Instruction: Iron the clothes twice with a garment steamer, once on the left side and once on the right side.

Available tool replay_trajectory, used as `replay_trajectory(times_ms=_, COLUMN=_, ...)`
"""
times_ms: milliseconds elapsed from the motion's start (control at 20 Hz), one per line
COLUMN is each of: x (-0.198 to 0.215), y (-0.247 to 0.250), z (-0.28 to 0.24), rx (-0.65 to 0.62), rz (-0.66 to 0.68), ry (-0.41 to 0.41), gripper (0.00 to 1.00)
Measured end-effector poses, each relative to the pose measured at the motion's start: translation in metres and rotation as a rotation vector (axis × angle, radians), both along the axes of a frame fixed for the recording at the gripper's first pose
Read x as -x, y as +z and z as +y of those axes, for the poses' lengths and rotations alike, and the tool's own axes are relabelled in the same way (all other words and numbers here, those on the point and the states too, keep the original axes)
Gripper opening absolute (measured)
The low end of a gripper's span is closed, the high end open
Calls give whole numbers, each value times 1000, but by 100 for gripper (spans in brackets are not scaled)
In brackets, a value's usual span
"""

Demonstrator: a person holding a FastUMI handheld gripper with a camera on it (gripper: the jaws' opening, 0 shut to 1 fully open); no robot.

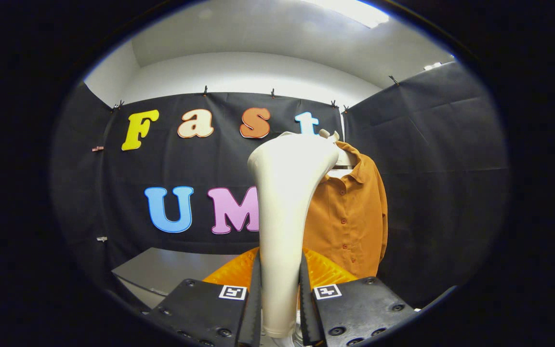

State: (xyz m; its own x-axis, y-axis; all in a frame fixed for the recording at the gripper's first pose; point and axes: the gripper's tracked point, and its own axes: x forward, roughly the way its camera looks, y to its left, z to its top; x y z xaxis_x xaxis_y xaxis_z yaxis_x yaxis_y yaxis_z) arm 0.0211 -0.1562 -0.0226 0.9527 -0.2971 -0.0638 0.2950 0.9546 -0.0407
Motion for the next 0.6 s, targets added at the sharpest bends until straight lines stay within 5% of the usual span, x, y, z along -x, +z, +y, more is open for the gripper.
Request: replay_trajectory(times_ms=600, x=-83, y=-58, z=-120, rx=-148, rz=89, ry=159, gripper=36)
